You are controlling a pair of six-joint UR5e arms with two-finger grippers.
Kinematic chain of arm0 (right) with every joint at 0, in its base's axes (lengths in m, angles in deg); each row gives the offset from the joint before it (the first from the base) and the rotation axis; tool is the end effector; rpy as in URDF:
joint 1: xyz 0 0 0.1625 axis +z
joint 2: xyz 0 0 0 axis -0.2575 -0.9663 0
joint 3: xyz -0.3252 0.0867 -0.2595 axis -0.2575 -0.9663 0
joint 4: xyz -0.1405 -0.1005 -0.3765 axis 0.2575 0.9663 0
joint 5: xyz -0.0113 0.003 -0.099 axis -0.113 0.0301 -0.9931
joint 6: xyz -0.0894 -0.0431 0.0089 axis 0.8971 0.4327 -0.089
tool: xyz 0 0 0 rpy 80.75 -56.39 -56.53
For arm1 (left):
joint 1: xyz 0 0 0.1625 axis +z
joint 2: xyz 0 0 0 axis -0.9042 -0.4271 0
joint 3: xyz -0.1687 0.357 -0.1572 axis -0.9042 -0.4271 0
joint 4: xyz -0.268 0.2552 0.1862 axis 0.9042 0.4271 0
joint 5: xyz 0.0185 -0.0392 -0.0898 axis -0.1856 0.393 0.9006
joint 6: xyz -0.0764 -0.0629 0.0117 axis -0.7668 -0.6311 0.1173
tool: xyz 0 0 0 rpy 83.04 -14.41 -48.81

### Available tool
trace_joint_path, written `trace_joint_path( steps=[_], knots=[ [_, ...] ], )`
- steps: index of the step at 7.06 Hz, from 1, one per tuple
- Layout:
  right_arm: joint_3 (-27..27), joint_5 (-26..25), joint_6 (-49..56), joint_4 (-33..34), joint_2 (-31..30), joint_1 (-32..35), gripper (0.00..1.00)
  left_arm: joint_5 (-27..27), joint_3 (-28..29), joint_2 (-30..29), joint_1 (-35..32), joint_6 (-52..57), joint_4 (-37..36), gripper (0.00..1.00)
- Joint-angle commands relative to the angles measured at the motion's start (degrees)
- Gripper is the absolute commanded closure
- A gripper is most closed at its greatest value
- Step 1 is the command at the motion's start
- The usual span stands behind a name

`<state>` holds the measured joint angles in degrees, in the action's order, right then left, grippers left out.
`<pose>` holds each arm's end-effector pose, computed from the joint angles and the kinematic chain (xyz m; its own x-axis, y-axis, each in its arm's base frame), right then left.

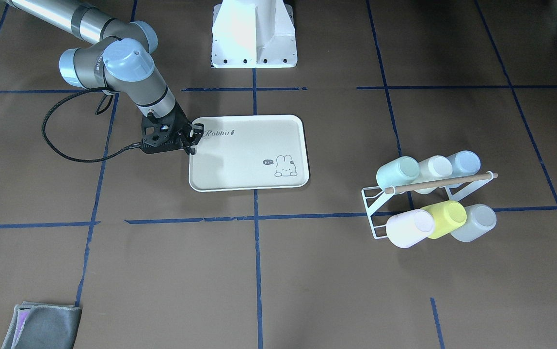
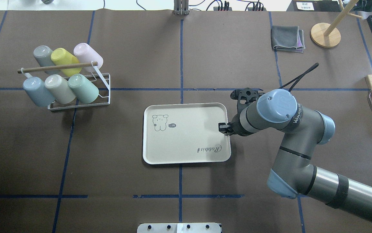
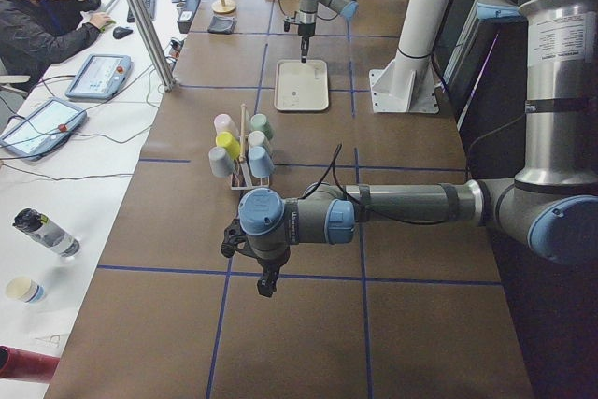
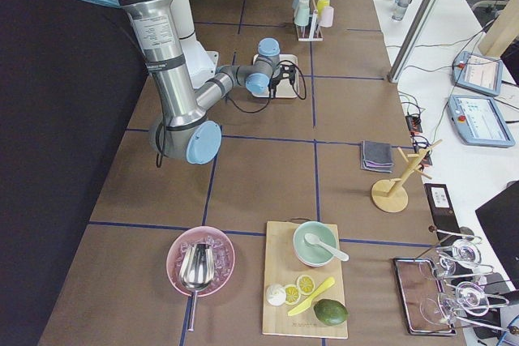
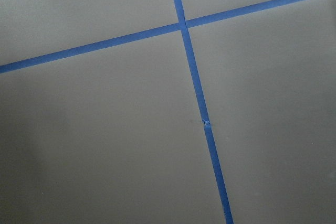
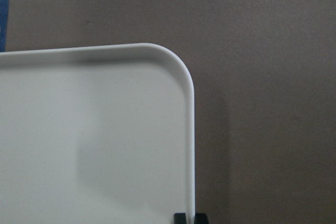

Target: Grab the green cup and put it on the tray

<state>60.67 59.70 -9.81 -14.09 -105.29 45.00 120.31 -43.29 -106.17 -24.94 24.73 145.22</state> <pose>-0.5030 -0.4074 0.3424 0.5755 -0.0234 0.8175 -0.0616 0.9955 0.0719 -0.0591 -0.4497 0.6717 0.6721 0.2381 -0.7011 -0.1777 0.9711 0.1595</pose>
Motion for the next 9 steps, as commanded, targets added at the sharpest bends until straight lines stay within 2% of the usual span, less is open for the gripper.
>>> trace_joint_path(
  steps=[1, 2, 3, 4, 6, 9],
  knots=[
    [0.0, -1.6, -3.7, -0.1, 0.1, -1.1, 0.08, 0.0, 0.0, 0.0, 0.0, 0.0, 0.0, 0.0],
    [0.4, -3.7, -5.8, 0.3, 0.8, -2.0, 0.0, 0.0, 0.0, 0.0, 0.0, 0.0, 0.0, 0.0],
    [2.0, -2.7, -5.6, 1.0, 0.6, -2.0, 0.0, 0.0, 0.0, 0.0, 0.0, 0.0, 0.0, 0.0],
    [4.7, 1.1, -4.2, 7.8, 1.1, 1.0, 0.0, -0.1, 0.0, 0.0, 0.0, 0.0, 0.0, 0.0],
    [9.9, 4.4, 8.5, 21.6, 2.4, 7.5, 0.0, -0.3, -0.1, -0.1, 0.0, 0.0, 0.0, 0.0],
    [11.2, 13.9, 34.8, 34.9, 0.9, 24.4, 0.0, -0.5, -0.1, -0.5, 0.7, 0.0, -0.6, 0.0]
  ],
)
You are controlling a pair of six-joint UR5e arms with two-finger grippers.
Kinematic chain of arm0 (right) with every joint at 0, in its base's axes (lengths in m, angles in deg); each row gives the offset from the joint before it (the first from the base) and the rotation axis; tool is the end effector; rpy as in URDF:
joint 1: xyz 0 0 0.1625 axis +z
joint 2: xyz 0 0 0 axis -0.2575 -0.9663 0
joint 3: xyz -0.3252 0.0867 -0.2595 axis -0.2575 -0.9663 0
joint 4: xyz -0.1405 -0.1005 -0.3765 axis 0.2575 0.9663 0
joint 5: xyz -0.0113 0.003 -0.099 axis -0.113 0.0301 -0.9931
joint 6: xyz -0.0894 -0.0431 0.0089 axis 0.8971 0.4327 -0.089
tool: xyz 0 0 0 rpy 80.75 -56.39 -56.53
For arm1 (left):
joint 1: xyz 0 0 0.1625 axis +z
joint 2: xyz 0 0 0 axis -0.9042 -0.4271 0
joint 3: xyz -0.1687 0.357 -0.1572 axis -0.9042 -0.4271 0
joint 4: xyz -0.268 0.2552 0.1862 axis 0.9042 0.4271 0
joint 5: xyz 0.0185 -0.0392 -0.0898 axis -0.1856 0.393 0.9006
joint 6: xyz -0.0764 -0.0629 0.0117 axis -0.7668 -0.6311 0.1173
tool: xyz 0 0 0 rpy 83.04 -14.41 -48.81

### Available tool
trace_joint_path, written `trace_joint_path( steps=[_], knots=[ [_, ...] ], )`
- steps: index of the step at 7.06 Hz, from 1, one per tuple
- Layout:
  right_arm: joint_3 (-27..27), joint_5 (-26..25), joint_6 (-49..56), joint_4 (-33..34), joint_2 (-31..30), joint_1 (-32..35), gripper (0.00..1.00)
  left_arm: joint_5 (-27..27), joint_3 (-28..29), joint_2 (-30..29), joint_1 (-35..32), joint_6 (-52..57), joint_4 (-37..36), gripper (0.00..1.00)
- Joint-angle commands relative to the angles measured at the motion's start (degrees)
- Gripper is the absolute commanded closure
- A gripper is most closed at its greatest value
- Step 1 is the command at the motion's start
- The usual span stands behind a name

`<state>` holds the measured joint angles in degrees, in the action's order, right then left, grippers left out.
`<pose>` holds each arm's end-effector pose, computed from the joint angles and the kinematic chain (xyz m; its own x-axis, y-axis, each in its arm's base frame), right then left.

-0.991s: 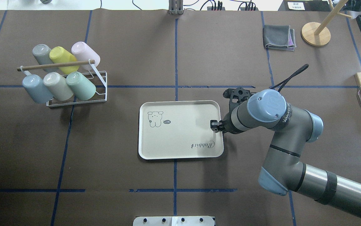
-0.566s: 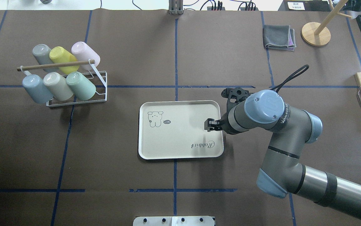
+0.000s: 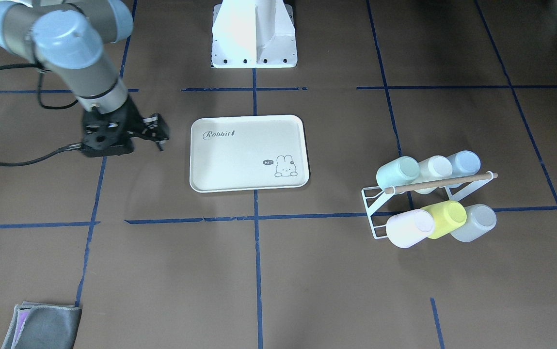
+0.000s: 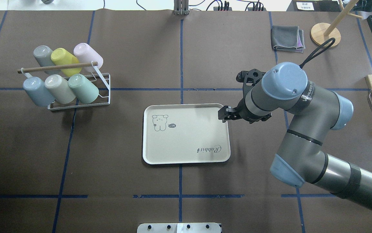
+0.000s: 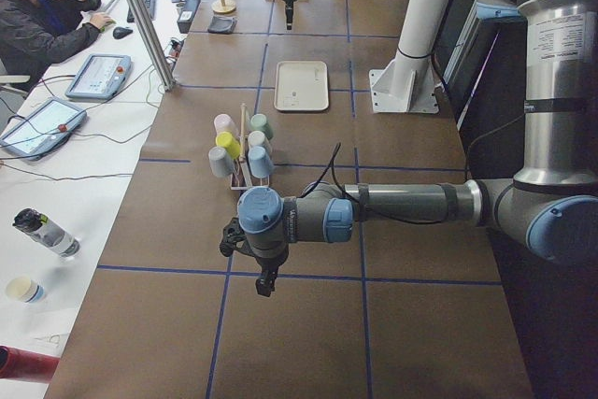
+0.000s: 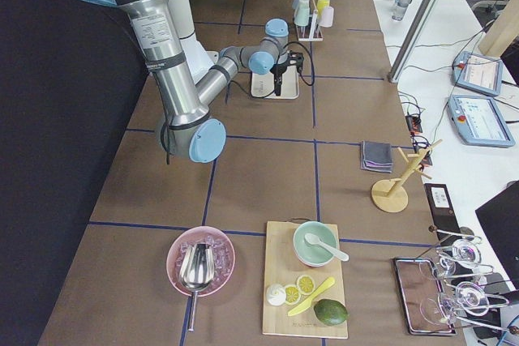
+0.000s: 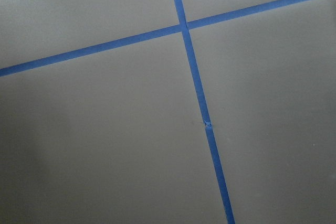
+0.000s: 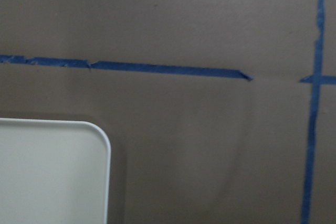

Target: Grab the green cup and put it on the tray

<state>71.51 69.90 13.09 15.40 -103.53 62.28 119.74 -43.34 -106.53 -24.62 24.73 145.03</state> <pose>-0.3431 -0.4970 0.3014 0.7062 -0.0932 0.7018 0.0359 0.9947 0.0959 -0.0572 -0.4530 0.6695 0.6776 0.2448 -0.6935 -0.1849 0.9694 0.1615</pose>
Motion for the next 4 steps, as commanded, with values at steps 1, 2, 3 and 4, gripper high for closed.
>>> trace_joint_path(
  steps=[1, 2, 3, 4],
  knots=[
    [1.3, 4.1, 22.1, 8.5, -3.9, 11.7, 0.0, 0.0, 0.0, -0.2, 0.4, -0.1, -1.1, 0.0],
    [1.7, 4.1, 31.0, 10.7, -6.4, 16.3, 0.0, 0.0, -0.4, -1.1, 0.6, -0.1, -5.3, 0.0],
    [1.8, 5.5, 40.4, 11.3, -10.4, 21.5, 0.0, 0.0, -0.7, -4.5, 0.7, -0.1, -13.4, 0.0],
    [1.8, 8.7, 49.6, 10.9, -15.4, 27.2, 0.0, -0.1, -1.3, -6.7, 0.4, 0.0, -19.5, 0.0]
  ],
)
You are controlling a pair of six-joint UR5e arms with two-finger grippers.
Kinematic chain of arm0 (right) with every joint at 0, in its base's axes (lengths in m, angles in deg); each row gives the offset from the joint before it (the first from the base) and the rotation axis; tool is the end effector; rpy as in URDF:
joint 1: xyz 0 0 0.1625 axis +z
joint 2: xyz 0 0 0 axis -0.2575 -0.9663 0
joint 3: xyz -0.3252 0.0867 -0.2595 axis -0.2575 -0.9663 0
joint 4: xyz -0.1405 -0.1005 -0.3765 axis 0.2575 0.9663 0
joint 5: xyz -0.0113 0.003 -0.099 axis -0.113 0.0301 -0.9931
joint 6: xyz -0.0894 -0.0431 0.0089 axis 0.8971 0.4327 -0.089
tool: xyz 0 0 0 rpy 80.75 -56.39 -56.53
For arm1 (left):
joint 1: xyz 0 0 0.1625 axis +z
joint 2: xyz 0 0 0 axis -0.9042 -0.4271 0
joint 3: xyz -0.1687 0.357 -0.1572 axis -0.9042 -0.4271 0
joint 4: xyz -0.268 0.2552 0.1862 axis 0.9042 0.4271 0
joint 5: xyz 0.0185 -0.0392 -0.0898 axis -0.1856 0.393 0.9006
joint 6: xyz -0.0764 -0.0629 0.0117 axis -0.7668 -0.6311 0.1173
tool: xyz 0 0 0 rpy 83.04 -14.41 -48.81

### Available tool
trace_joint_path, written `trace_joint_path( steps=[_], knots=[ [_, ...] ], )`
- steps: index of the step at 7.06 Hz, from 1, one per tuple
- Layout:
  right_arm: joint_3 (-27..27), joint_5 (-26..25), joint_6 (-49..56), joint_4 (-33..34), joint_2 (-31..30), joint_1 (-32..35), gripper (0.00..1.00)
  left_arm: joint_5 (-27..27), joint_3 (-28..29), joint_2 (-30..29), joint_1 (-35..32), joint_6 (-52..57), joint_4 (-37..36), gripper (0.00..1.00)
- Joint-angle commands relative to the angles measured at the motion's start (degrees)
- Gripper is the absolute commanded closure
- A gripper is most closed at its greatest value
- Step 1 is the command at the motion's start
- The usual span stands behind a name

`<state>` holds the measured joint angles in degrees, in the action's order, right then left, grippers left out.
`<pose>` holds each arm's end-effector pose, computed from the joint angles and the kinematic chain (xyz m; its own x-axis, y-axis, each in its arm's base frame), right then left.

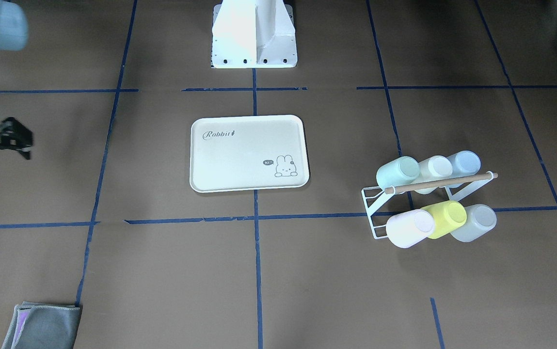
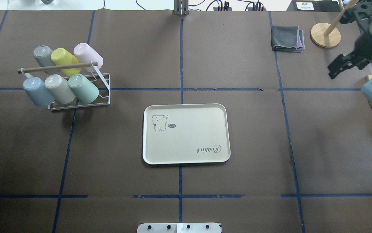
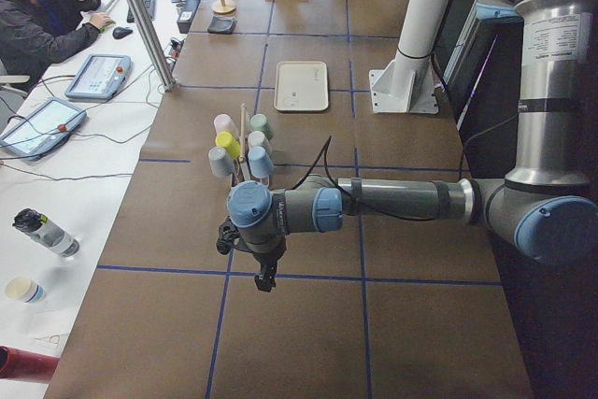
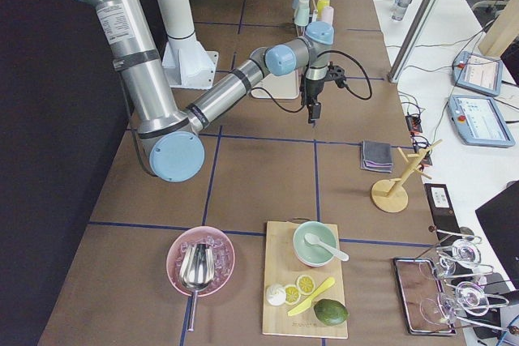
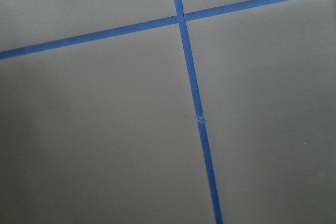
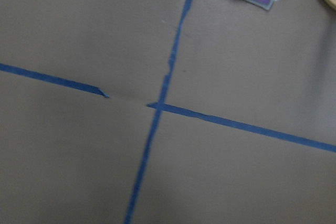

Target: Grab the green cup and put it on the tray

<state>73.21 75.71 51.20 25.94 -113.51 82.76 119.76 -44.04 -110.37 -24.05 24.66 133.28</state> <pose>-0.1374 -0.5381 0.4072 0.7444 -0.3055 0.5938 0.2362 0.9522 0.1938 -0.0523 -0.4720 0.6518 0.6770 0.1614 -0.7180 -0.1939 0.9803 0.0375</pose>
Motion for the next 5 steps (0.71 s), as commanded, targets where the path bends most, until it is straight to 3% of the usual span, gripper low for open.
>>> trace_joint_path(
  steps=[1, 5],
  knots=[
    [0.1, 4.2, 18.9, 0.1, -10.0, 11.7, 0.0, 0.0, -2.2, -2.1, -0.2, 0.1, -7.7, 0.0],
    [-0.4, 3.8, 30.5, -1.8, -24.3, 24.3, 0.0, 0.4, -2.1, -3.1, -0.2, -0.5, 0.4, 0.0]
  ],
)
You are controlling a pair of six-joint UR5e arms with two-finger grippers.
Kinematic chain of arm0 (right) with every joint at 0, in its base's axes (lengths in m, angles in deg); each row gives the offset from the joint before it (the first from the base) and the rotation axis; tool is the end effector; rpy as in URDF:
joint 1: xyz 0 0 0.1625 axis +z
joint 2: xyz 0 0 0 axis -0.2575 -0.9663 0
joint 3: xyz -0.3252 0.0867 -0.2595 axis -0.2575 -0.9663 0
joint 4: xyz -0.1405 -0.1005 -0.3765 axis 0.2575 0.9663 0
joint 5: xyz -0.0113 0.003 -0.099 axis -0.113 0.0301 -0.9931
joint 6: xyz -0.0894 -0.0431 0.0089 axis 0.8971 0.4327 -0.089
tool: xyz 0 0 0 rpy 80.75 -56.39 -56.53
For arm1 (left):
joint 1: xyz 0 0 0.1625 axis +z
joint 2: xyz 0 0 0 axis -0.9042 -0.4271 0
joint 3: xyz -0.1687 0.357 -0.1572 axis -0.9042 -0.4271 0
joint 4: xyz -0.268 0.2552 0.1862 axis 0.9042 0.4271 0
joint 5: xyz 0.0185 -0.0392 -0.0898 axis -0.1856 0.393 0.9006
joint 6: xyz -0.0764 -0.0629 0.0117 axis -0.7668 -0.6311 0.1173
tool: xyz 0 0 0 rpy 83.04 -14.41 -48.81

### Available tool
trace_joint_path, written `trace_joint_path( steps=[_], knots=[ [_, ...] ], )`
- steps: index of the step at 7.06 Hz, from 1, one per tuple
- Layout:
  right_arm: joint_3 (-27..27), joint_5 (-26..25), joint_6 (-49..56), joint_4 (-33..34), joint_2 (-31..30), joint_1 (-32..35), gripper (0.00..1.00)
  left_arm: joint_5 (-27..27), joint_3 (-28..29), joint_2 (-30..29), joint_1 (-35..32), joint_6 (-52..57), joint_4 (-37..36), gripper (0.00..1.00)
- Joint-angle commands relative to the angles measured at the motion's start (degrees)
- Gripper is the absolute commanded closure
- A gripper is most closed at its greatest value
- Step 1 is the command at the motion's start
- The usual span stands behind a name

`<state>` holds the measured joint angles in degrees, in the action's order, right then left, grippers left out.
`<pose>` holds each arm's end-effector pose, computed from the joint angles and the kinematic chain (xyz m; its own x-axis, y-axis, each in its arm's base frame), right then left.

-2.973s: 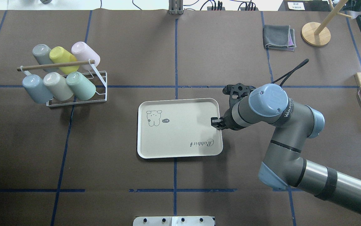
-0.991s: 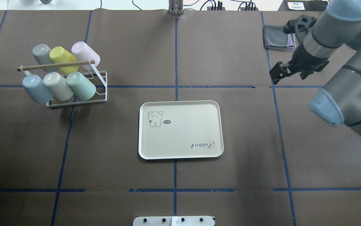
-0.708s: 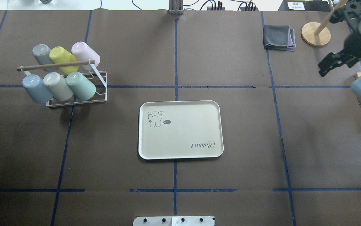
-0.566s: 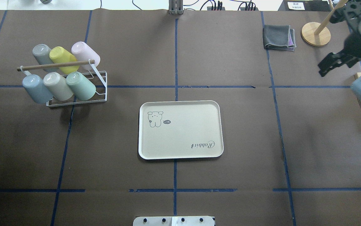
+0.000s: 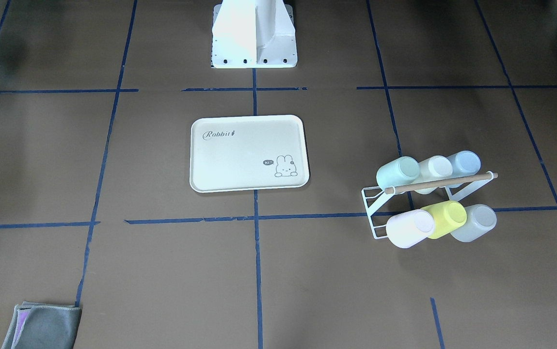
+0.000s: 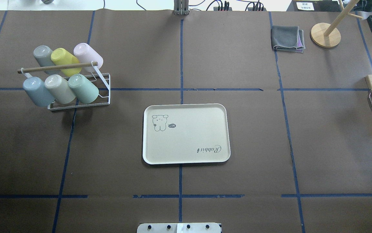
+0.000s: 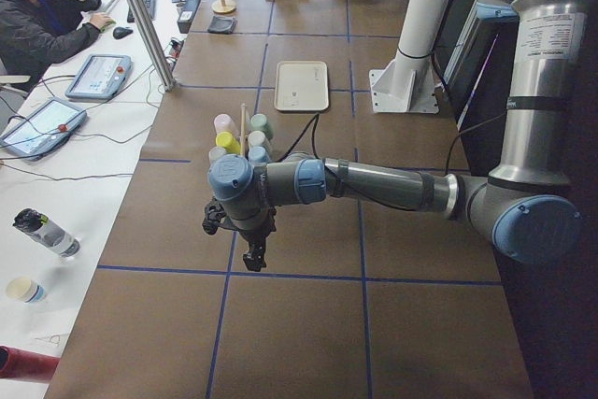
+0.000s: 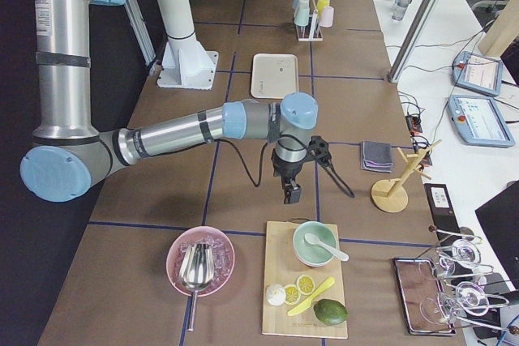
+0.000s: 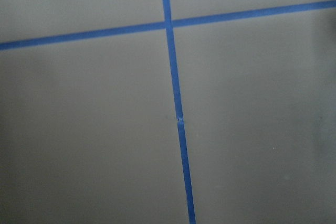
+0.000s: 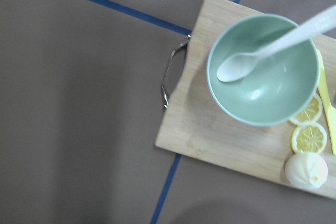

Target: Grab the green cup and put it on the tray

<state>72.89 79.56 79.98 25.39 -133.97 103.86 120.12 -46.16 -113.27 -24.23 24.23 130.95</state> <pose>0.0624 -0.4322 0.5818 0.7289 -0.3034 0.6137 0.2688 0.9513 0.1510 -0.0529 -0.4940 0.6128 0.6740 0.1849 -0.7152 -0.1846 0.9796 0.0793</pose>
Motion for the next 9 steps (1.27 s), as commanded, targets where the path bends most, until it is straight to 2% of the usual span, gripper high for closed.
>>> trace_joint_path(
  steps=[1, 2, 4, 5, 6, 7, 9],
  knots=[
    [-0.3, 0.0, 0.2, -3.9, -6.3, 3.4, 0.0, -0.2, 0.1, -1.3, 0.1, 0.0, 8.0, 0.0],
    [0.8, 0.1, -5.5, -4.6, -5.9, 3.3, 0.0, -0.1, 0.0, -4.3, 0.2, -0.3, 10.8, 0.0],
    [-0.1, 0.1, -7.4, -7.6, -5.9, 3.3, 0.0, 0.3, -0.6, -4.4, 0.2, 0.0, 12.1, 0.0],
    [-0.1, 0.1, -7.4, -7.6, -5.9, 3.3, 0.0, 0.1, -2.9, -4.3, 0.2, 0.0, 14.5, 0.0],
    [-0.1, 0.1, -7.4, -7.6, -5.9, 3.3, 0.0, -0.4, -3.3, -4.8, 0.7, 0.5, 20.9, 0.0],
    [-0.1, 0.1, -7.4, -7.6, -5.9, 3.3, 0.0, -0.6, -4.3, -4.9, 3.4, 0.5, 27.2, 0.0],
    [0.0, 0.1, -7.4, -7.7, -5.9, 3.3, 0.0, -3.9, -7.7, -9.7, 8.4, -0.1, 27.6, 0.0]
  ],
)
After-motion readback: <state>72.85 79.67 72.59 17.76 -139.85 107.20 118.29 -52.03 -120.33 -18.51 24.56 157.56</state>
